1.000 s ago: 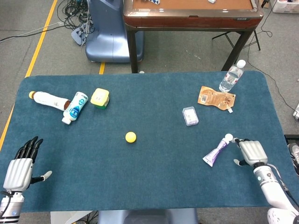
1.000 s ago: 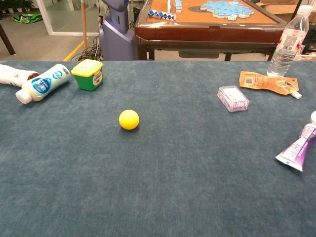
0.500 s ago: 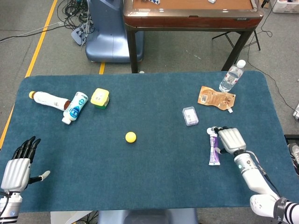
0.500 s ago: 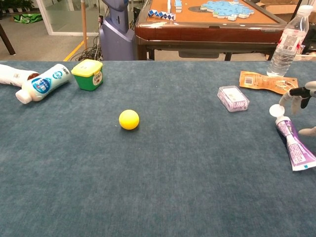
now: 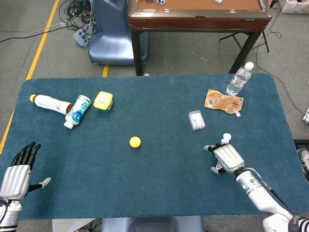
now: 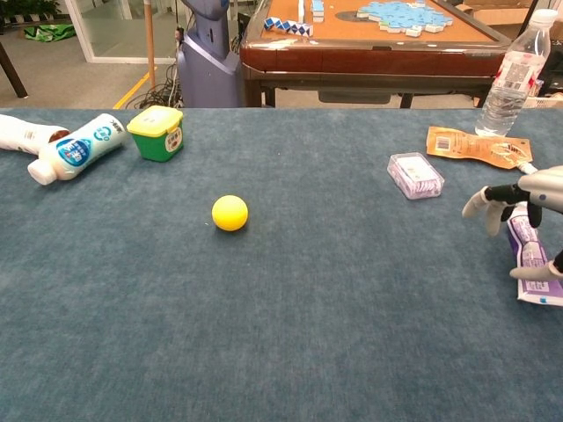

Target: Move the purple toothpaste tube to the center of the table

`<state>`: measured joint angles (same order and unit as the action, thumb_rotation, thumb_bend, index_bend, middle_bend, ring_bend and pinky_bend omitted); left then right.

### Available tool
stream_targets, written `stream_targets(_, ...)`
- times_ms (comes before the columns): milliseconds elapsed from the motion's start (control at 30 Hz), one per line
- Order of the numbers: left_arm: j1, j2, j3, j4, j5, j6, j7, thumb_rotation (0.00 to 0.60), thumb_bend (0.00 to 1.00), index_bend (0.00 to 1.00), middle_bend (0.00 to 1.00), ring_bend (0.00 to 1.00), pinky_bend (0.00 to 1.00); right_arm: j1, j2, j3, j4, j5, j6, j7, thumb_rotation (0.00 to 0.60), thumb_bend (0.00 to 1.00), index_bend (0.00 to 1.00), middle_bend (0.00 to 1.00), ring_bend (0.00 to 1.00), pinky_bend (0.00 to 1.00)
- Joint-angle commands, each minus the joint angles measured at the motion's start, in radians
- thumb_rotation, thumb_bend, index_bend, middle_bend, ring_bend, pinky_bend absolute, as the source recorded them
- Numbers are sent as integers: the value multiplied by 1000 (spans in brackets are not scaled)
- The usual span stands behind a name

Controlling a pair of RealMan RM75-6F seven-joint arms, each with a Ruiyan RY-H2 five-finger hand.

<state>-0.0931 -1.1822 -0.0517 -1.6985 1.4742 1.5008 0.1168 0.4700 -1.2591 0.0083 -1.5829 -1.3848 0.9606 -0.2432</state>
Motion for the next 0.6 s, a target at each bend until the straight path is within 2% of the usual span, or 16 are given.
stream_targets(33,-2,-1,1,1,8,0,-3,600,45,0,0,0,84,5,-16,-13,15,-20,-8,9,600,275,229,374,277,293)
stream_targets(233,8,4,4,1,9,11,-13,600,45,0,0,0,84,27,-48,-23,41,-14,-45,-32,600,275,229,374,276,247)
stream_targets(600,13,0,7,4,15,17,-12,600,45,0,0,0,84,8,13,-62,29,12,-45,-113,600,275,229,388,276,207)
